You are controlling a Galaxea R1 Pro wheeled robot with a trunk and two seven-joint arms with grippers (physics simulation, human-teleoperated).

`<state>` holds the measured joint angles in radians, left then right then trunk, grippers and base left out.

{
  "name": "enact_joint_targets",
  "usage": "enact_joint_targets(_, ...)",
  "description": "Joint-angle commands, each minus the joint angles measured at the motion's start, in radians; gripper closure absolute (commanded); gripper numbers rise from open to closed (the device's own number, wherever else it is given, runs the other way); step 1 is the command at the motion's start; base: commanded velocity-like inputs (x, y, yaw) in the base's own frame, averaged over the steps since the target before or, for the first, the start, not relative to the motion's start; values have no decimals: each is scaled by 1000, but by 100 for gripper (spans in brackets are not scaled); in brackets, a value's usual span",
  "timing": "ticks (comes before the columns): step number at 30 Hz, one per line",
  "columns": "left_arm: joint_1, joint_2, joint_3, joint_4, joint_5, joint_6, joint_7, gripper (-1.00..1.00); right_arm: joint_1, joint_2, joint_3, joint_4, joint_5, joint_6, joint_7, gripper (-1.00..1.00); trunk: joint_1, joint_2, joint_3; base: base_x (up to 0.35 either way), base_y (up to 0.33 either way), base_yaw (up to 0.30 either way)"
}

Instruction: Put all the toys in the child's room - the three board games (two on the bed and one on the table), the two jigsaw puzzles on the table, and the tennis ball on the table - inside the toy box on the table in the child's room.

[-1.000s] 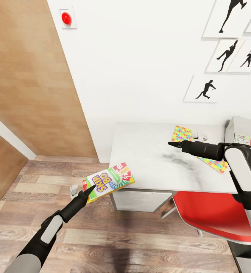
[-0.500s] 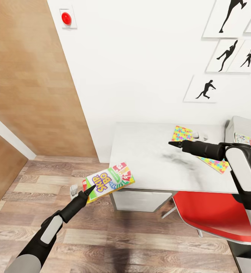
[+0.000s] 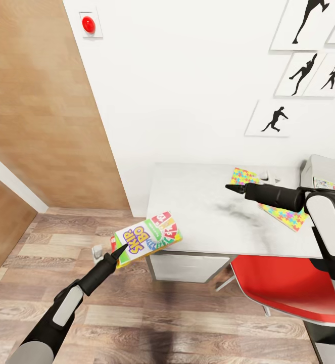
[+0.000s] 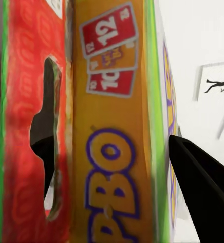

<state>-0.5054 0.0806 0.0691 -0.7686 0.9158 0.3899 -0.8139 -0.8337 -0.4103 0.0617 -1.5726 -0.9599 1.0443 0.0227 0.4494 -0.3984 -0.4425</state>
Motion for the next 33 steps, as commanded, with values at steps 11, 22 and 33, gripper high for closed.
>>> enact_joint_targets(11,70,-2,0,-247,4,100,-8,100,8,-3,-61,-32,-1,3,16,-100,1,-2,-2,0,0,0)
enact_joint_targets(22,132,43,3,-307,-4,114,-50,100,-46,16,-34,-37,-33,3,21,-100,1,-2,-1,0,0,0)
enact_joint_targets(33,175,43,3,-307,-4,114,-50,100,-96,16,-34,-37,-33,3,21,-100,1,-2,-1,0,0,0)
